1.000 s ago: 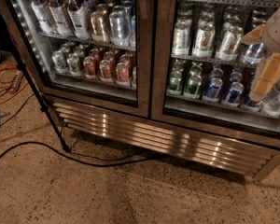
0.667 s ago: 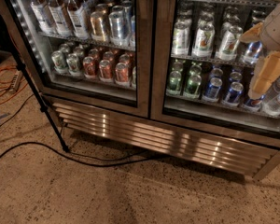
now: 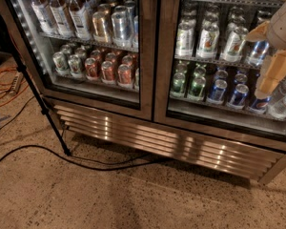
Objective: Open right fridge door
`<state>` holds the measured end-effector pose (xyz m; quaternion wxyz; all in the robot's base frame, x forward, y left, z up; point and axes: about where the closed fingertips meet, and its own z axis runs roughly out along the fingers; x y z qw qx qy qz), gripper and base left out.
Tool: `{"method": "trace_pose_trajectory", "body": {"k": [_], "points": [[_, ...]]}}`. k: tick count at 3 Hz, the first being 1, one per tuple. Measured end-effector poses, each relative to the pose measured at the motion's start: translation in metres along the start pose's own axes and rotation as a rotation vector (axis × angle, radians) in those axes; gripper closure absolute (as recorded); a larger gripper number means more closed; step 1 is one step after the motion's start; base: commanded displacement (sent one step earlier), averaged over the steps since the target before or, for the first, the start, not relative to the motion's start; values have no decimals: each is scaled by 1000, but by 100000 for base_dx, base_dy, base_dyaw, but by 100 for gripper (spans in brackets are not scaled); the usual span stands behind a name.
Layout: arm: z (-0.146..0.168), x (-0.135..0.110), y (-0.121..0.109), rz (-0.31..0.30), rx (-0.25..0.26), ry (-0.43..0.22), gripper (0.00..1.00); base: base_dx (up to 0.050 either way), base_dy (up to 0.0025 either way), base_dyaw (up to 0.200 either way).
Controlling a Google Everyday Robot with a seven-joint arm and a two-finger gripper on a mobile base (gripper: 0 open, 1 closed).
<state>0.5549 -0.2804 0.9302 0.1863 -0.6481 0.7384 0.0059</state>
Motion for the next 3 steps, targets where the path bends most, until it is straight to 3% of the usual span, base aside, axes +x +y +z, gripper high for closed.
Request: {"method": "trace_pose_trajectory", "body": {"k": [3], "points": [[0,7,-11,-8,4,1,0,0,0,0]]}}
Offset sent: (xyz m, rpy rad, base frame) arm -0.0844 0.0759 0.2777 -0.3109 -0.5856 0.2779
